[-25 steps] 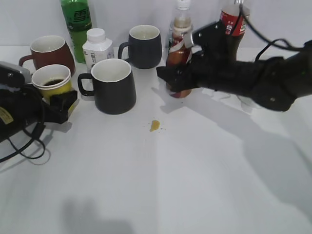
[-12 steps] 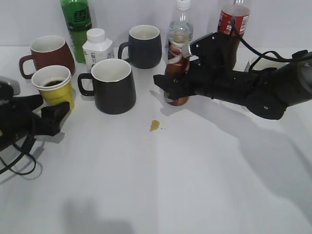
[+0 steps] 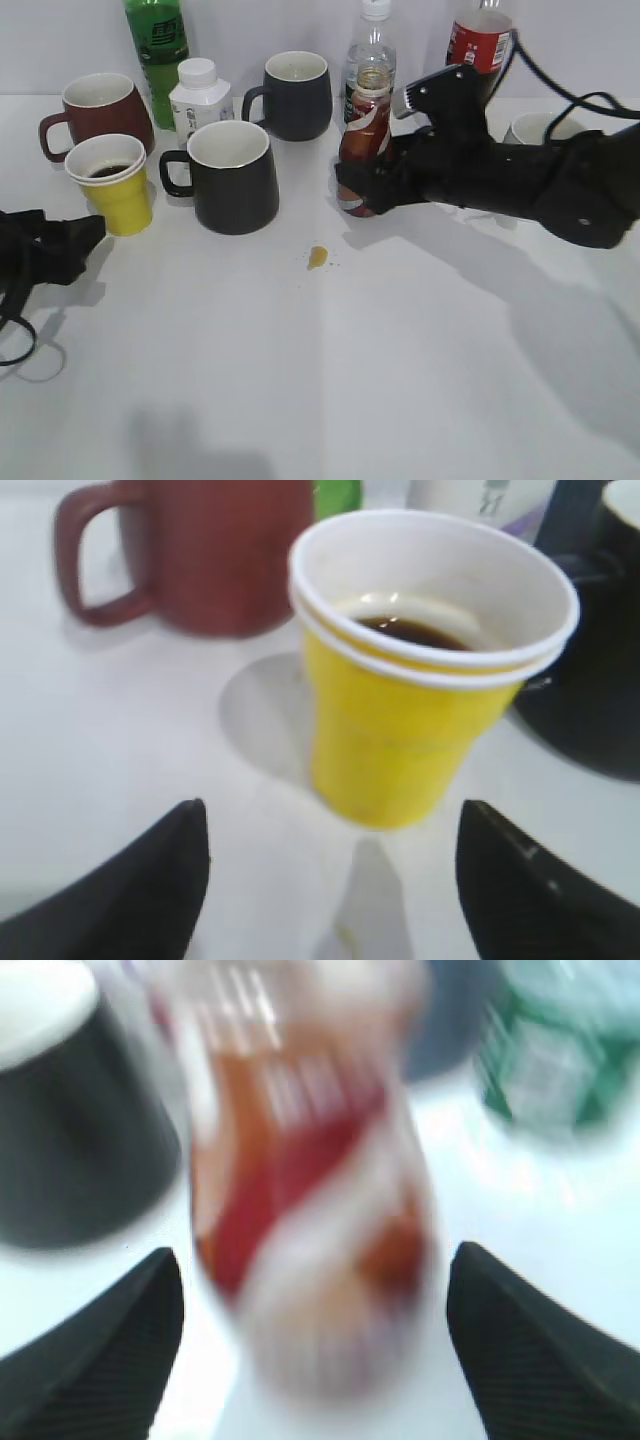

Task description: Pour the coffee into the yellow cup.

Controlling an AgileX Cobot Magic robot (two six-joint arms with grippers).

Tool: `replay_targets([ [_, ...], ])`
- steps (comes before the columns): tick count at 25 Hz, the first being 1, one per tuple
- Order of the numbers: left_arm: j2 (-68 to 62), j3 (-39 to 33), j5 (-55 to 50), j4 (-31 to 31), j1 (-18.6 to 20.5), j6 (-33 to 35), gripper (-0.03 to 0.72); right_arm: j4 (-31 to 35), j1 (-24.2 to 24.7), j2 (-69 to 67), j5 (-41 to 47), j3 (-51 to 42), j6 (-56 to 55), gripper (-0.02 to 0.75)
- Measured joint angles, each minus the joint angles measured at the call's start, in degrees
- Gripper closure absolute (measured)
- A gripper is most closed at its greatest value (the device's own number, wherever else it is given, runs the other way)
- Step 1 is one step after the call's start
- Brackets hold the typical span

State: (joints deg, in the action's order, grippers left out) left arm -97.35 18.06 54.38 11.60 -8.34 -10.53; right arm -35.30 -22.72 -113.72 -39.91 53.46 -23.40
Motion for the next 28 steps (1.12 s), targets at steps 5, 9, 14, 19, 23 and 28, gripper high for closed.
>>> replay_targets([
  [5, 11.9, 0.0, -16.0, 0.0, -1.0, -3.2, 0.104, 0.0, 0.0, 6.1, 7.0, -4.9, -4.3, 0.126],
  [9, 23.1, 0.2, -30.2, -1.0, -2.8, -5.3, 0.141, -0.2, 0.0, 11.7, 13.6, -8.6, -8.4, 0.139],
  [14, 35.7, 5.2, -56.1, -4.6, -3.6, -6.0, 0.167, -3.3, 0.0, 19.4, 27.8, -9.5, -15.4, 0.158],
  [19, 45.0, 13.6, -84.7, -5.8, -3.8, -6.1, 0.171, -3.5, 0.0, 29.4, 45.5, -9.6, -17.3, 0.171],
  [23, 53.1, 18.0, -104.1, -5.8, -3.8, -6.1, 0.171, 4.3, 0.0, 38.9, 58.7, -9.6, -9.1, 0.232],
  [28, 60.2, 19.0, -119.0, -6.0, -3.8, -2.8, 0.171, 23.5, 0.0, 49.9, 76.5, -9.6, 11.5, 0.303],
])
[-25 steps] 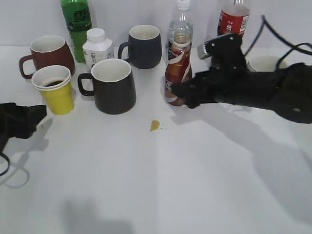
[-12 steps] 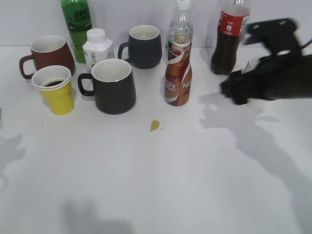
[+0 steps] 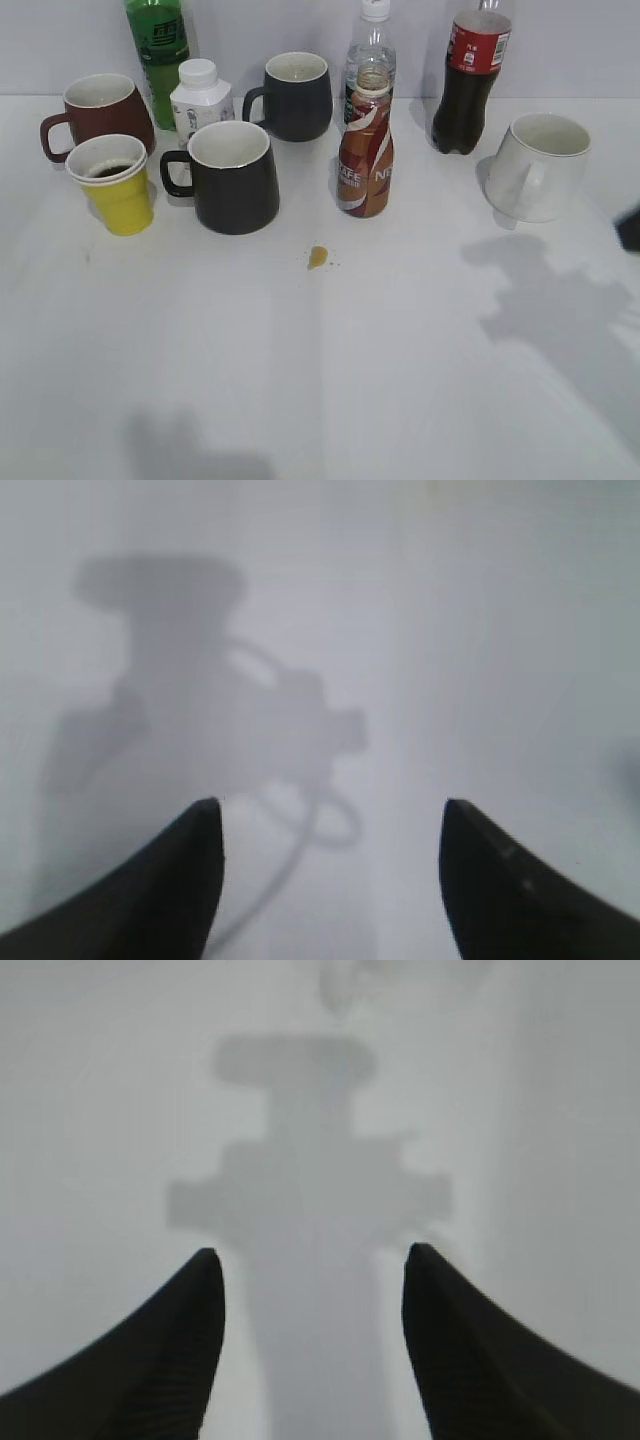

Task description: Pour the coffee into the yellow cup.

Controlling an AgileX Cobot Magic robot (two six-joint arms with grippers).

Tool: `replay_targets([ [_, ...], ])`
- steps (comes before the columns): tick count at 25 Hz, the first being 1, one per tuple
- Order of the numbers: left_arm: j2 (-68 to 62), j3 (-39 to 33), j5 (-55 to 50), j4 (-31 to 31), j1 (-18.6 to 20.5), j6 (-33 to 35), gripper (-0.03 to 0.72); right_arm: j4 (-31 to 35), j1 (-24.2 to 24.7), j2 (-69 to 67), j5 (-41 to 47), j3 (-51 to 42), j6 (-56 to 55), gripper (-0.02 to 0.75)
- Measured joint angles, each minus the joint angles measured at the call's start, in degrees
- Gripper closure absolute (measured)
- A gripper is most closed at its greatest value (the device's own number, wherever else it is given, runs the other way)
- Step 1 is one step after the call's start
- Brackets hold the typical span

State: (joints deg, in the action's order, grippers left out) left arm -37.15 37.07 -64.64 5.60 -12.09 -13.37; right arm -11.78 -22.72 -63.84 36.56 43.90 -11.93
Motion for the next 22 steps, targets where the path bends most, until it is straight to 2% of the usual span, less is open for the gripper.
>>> replay_targets([
  [4, 6.1, 0.0, -4.6, 0.0, 0.0, 4.8, 0.171, 6.9, 0.0, 9.0, 11.0, -1.8, 5.9, 0.311],
  [12, 21.1, -3.7, -5.3, -0.8, -0.2, 8.0, 0.174, 8.9, 0.0, 32.5, 25.0, -11.0, 8.4, 0.311],
  [18, 28.9, -5.0, -1.5, -2.0, -0.3, 13.4, 0.175, 7.8, 0.0, 49.6, 22.9, -13.7, 9.3, 0.311],
  [22, 29.7, -7.0, 2.4, -1.9, -0.3, 14.0, 0.179, 7.6, 0.0, 54.3, 22.8, -14.9, 10.2, 0.311],
])
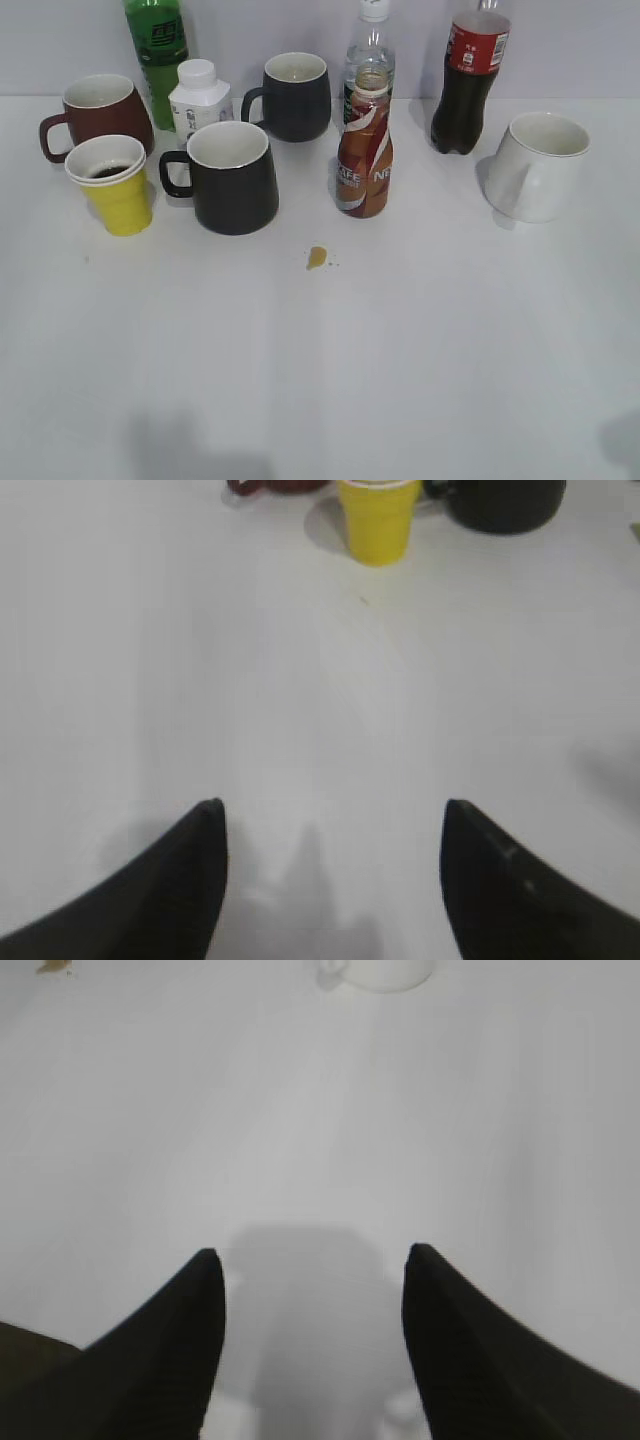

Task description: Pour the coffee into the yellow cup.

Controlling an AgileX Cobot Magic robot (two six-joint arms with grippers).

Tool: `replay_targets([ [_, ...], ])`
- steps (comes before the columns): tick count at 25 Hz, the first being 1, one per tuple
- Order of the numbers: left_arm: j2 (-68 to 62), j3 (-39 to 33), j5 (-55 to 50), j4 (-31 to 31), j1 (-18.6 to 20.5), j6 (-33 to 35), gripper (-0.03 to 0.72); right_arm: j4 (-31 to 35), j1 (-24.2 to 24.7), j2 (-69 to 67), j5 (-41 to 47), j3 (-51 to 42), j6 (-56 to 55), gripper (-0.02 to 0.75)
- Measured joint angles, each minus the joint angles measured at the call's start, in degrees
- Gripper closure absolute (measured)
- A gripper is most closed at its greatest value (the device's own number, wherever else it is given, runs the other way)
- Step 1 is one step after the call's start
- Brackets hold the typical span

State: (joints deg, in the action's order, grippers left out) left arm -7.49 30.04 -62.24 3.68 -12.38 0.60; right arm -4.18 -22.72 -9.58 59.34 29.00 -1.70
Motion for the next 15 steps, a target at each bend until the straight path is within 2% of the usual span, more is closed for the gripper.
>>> replay_targets([
  [15, 0.0, -0.3, 1.1, 0.0, 0.0, 0.4, 0.18, 0.1, 0.0, 0.5, 0.1, -0.4, 0.4, 0.311],
])
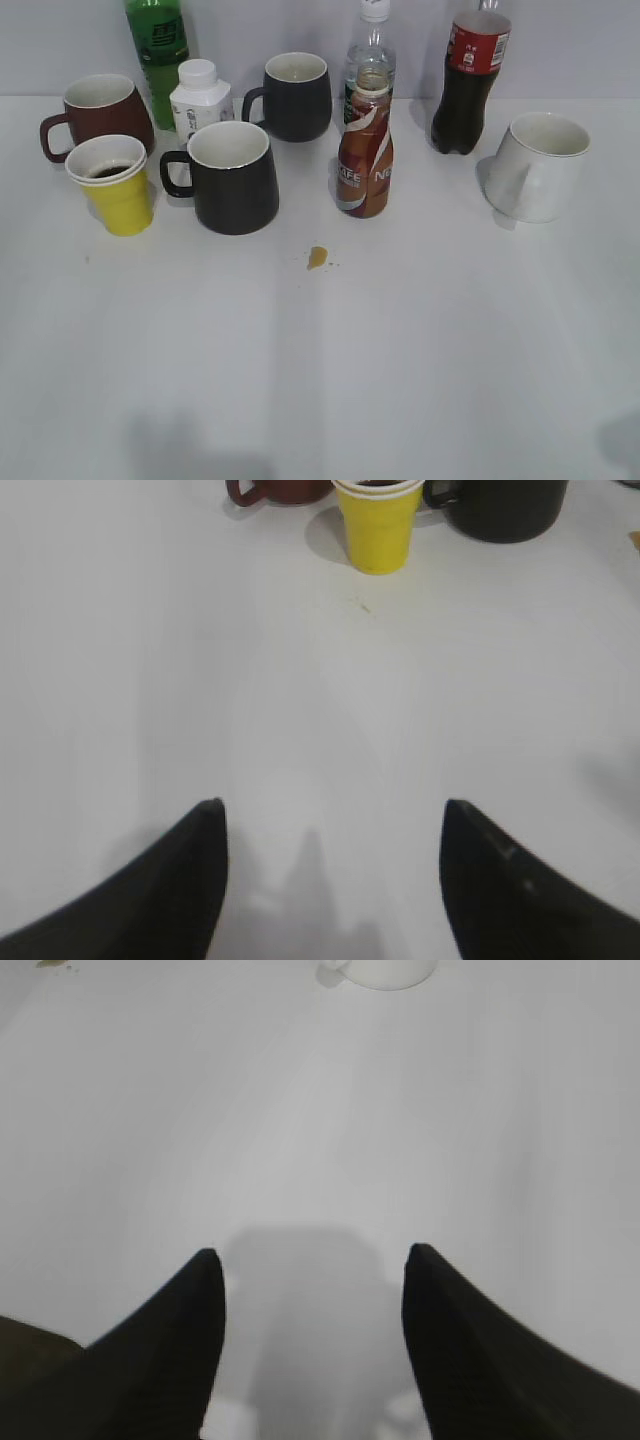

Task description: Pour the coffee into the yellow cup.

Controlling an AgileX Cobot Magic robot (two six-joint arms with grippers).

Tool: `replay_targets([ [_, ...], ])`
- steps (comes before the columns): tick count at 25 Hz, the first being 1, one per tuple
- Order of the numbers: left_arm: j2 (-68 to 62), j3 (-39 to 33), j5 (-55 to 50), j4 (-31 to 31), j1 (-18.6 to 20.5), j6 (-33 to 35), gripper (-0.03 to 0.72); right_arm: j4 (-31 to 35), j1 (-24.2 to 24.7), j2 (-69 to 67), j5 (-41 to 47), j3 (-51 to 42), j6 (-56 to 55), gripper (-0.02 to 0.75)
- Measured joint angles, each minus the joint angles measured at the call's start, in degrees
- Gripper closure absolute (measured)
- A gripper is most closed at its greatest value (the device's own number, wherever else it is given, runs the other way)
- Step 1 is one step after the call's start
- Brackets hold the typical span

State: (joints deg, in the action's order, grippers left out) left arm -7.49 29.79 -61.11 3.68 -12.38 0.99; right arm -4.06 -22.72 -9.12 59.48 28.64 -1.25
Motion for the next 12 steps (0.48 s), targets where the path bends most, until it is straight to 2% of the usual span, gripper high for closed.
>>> replay_targets([
  [6, 0.0, 0.0, 0.0, 0.0, 0.1, 0.0, 0.18, 0.1, 0.9, 0.0, 0.0, 0.0, 0.0, 0.311],
  [8, 0.0, 0.0, 0.0, -0.1, 1.4, 0.0, 0.18, 0.2, 4.2, 0.0, 0.0, 0.0, 0.0, 0.311],
  [12, 1.1, 0.0, 0.0, -0.1, 8.9, 0.0, 0.18, 0.2, 13.8, 0.3, 0.1, 0.0, 0.0, 0.311],
])
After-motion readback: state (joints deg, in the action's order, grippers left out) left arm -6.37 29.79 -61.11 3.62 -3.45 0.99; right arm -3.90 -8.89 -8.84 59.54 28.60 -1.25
